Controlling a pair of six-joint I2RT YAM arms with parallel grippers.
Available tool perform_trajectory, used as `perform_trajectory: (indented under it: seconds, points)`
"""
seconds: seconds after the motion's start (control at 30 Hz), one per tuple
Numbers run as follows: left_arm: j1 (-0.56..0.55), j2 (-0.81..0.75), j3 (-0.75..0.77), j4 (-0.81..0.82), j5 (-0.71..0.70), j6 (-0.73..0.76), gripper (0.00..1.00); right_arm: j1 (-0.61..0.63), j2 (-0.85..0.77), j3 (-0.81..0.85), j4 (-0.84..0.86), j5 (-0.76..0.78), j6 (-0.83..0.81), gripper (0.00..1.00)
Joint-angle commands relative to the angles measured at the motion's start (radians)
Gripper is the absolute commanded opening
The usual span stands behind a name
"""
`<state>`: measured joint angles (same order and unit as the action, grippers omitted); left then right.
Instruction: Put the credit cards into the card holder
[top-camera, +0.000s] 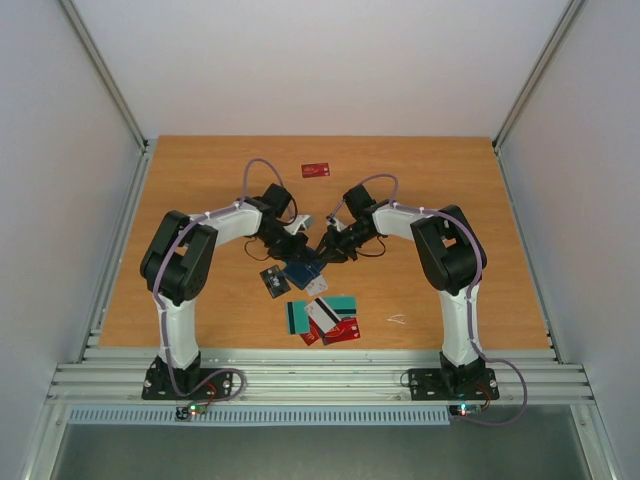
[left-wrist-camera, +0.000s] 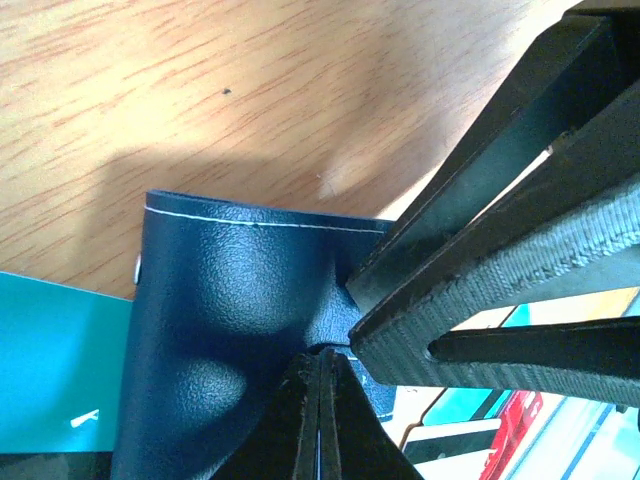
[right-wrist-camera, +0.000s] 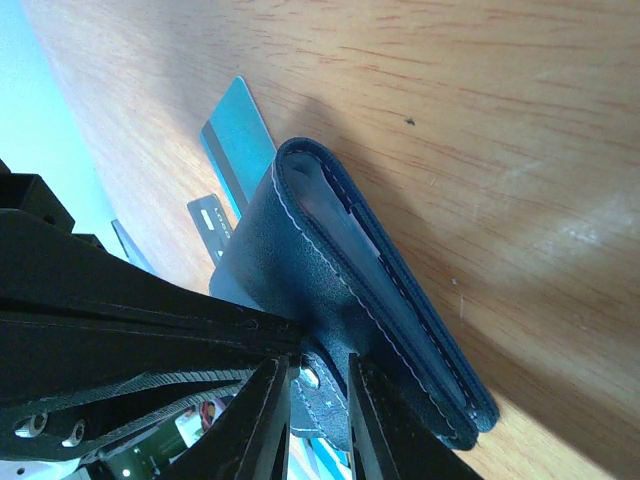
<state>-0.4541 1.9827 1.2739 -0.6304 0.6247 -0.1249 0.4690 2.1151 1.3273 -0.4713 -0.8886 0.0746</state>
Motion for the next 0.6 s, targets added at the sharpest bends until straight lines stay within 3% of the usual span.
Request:
perform_trajectory:
  seconds: [0.0, 0.57]
  points:
    - [0.006, -0.002, -0.009, 0.035, -0.095, 0.02, 0.0, 0.009, 0.064, -0.02, -0.036, 0.088, 0.011, 0.19]
    - [0.006, -0.065, -0.094, 0.033, -0.167, 0.043, 0.0, 0.011, 0.048, 0.027, -0.07, 0.075, -0.023, 0.19]
